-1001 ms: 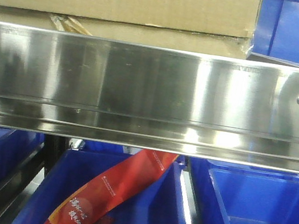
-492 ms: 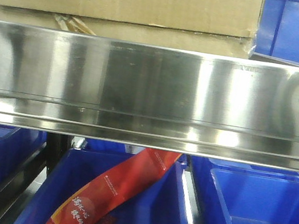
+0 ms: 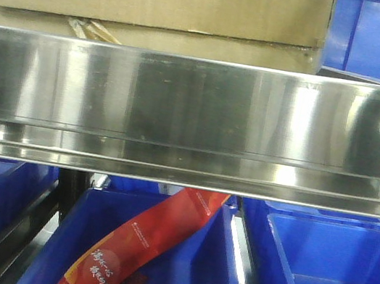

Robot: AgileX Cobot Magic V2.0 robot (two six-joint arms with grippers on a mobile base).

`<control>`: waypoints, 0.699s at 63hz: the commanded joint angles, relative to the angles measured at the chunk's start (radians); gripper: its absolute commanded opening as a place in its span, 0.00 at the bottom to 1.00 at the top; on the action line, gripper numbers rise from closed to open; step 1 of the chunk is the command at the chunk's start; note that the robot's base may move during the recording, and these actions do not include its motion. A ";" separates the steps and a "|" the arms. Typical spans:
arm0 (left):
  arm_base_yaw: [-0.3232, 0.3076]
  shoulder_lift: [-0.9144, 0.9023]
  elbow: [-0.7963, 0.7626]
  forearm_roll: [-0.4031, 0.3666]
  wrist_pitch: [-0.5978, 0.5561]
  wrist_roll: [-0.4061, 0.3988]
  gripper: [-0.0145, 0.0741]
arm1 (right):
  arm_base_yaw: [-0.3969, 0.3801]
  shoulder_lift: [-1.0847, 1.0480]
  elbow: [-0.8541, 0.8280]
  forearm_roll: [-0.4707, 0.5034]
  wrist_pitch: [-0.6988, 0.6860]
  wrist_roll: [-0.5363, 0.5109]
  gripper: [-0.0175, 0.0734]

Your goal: Grab carton from right shelf to conveyor

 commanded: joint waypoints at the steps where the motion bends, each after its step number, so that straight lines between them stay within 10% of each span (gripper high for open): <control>1: 0.023 0.079 -0.135 0.015 0.114 -0.056 0.69 | 0.002 0.085 -0.161 -0.001 0.122 0.033 0.82; 23: 0.168 0.318 -0.477 0.085 0.380 -0.160 0.69 | -0.018 0.489 -0.757 -0.115 0.617 0.137 0.82; 44: 0.205 0.415 -0.481 0.132 0.452 -0.160 0.69 | -0.018 0.683 -0.925 -0.152 0.626 0.148 0.82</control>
